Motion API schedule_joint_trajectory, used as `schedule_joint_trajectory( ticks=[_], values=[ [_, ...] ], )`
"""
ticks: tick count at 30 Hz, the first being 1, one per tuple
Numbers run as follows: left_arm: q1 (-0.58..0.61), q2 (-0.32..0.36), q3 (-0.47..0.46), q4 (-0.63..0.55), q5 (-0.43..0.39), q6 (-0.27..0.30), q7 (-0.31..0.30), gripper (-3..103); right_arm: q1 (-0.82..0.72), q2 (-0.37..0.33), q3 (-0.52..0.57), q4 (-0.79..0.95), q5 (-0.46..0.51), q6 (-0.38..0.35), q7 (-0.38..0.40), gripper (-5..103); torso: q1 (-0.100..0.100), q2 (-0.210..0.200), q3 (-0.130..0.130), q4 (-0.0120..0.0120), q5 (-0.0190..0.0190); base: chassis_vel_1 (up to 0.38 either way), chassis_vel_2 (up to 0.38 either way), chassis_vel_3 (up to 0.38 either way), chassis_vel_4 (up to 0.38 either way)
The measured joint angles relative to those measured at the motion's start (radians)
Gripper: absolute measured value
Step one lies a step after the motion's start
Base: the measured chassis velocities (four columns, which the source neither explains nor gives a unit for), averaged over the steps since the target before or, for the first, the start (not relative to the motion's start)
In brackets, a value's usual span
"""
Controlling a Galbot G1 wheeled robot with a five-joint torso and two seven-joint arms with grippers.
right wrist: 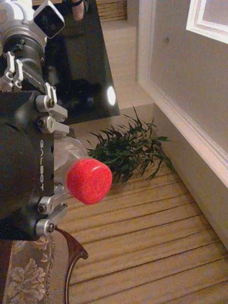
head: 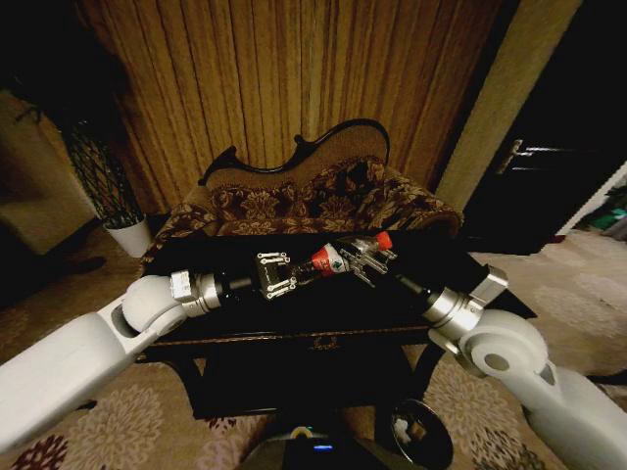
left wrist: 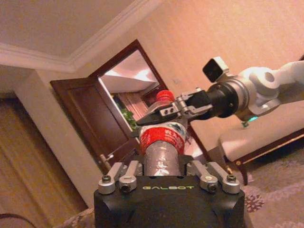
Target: Move to the front of the table and place the trash on the table into the trash bin.
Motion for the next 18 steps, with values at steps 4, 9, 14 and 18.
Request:
schedule_joint_trajectory(
  ticks=[4,9,14,18],
  values=[
    [0.037,0.011,-0.035,0.002,-0.002,-0.012,-0.007,52,-0.001,0.006,0.004,-0.009,-0.001,0.001,0.005,30,0.0,0.0,0.0,0.0001,0.0,0.0,0.0,0.0,0.0],
    [0.072,0.021,-0.06,-0.011,-0.006,-0.02,-0.009,68,-0.004,0.026,0.013,-0.025,-0.001,0.007,0.006,28,0.0,0.0,0.0,0.0001,0.0,0.0,0.0,0.0,0.0],
    [0.076,0.013,-0.075,-0.012,-0.008,-0.017,-0.03,84,-0.007,0.038,0.03,-0.047,-0.002,0.013,0.023,28,0.0,0.0,0.0,0.0,0.0001,0.0,0.0,0.0,0.0],
    [0.09,-0.025,-0.112,-0.011,-0.013,0.025,-0.117,98,-0.006,0.055,0.047,-0.098,-0.025,0.03,0.073,28,0.0,0.0,0.0,0.0001,-0.0001,0.0,0.0,0.0,0.0]
  ],
)
